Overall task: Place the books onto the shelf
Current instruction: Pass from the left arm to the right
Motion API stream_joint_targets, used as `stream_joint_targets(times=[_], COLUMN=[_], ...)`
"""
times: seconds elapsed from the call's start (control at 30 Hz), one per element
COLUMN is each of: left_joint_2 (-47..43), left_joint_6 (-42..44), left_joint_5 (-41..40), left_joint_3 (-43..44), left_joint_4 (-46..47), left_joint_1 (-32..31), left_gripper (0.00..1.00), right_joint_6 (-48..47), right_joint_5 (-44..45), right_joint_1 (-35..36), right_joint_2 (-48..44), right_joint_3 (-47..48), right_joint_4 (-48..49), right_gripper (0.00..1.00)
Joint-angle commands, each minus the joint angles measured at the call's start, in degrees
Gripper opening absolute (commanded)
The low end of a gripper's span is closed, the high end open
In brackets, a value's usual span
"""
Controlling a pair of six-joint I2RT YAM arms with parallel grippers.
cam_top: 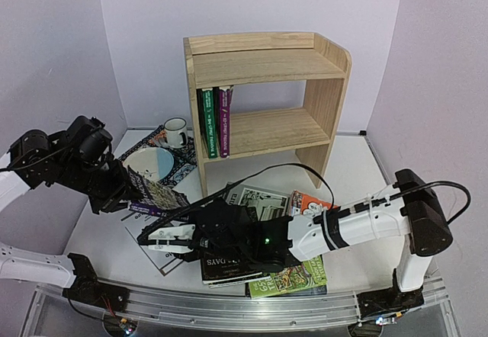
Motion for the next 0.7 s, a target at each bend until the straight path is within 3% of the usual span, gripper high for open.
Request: stream_joint_targets(times=[0.0, 0.47, 0.67], left_joint_2=[-2.44, -2.99, -3.19], left_joint_6=[0.89, 1.68, 1.72], left_joint_5=[3.33, 5.45, 5.25], left_joint_3=[2.54, 1.43, 1.42], left_joint_4=[2.91, 3.0, 3.16], left_joint_1=[-0.14, -0.14, -0.13], left_gripper=[0.03, 0.03, 0.04], right_joint_6=[-0.19, 0.3, 0.49], right_joint_5=[3.73, 6.36, 5.97], right_joint_1=[-0.46, -2.46, -2.46], right_joint_2=[0.9, 1.59, 1.56], right_joint_3=[1.54, 1.84, 2.16], right_joint_4=[0.8, 0.2, -0.55], right_gripper=[0.54, 0.57, 0.41])
